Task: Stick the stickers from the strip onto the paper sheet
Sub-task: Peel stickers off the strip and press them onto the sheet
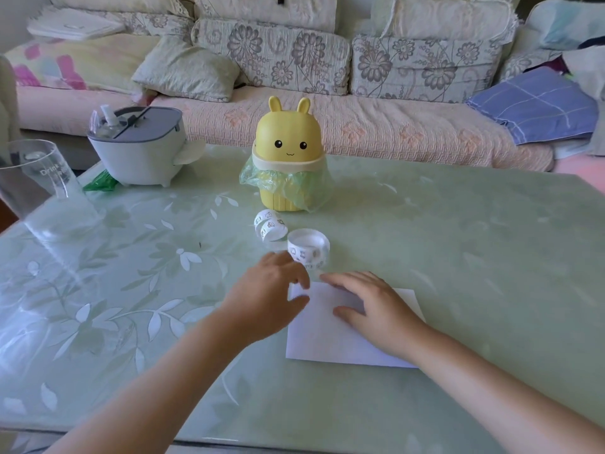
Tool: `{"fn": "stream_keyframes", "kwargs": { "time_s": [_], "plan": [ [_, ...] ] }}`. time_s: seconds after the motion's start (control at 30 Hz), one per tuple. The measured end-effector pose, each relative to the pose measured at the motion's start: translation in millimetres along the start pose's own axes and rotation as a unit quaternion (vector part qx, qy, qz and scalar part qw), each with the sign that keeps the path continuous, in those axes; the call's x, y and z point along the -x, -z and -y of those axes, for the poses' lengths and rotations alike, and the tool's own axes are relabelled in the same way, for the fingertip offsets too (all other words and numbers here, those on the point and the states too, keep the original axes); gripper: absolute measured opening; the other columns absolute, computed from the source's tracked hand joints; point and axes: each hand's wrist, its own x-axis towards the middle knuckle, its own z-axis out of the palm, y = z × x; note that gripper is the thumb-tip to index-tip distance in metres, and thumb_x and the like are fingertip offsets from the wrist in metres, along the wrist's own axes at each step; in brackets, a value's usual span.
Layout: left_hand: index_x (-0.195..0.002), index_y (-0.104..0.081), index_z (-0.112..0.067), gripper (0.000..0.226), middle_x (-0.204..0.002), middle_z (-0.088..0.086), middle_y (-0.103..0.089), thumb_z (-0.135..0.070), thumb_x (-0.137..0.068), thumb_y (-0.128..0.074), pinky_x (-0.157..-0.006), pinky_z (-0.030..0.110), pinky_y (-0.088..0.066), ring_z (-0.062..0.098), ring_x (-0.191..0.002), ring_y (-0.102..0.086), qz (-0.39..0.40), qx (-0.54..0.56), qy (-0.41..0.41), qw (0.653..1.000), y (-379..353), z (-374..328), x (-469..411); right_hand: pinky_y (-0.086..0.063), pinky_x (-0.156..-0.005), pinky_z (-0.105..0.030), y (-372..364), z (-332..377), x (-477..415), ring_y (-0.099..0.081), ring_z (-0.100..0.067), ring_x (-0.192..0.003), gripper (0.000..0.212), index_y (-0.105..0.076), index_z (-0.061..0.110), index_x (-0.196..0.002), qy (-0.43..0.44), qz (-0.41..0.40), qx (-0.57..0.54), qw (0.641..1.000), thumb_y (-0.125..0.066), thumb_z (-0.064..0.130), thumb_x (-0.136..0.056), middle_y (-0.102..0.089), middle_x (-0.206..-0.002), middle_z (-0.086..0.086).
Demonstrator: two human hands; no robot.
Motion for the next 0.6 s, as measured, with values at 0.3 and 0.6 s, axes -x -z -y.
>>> {"fn": "stream_keyframes", "kwargs": {
  "time_s": [0.3,0.6],
  "plan": [
    [-0.133,-0.056,-0.041,0.052,-0.137,-0.018,-0.044,-0.061,-0.085,-0.060,-0.098,0.023,-0.036,0.004,-0.126,-0.035,0.092,-0.037,-0.079,0.992,-21,-1,18,-0.036,-0.086,-0.006,14,0,-6,-0.055,0.002,-0.108,0.028,-0.069,0.039,-0.106,-0.024,-0.050,-0.061,0.997,-0.077,0.021,-0.086,-0.058,-0.114,0.021],
    [-0.118,-0.065,-0.029,0.038,-0.121,-0.012,-0.052,-0.054,-0.090,-0.058,-0.086,0.034,-0.049,0.012,-0.114,-0.046,0.020,-0.031,-0.038,0.999,-17,10,24,-0.051,-0.059,-0.024,6,27,-30,-0.060,-0.010,-0.055,0.009,-0.074,0.014,-0.084,-0.189,-0.029,-0.214,0.958,-0.071,0.016,-0.092,-0.070,-0.075,0.000]
  ]
}}
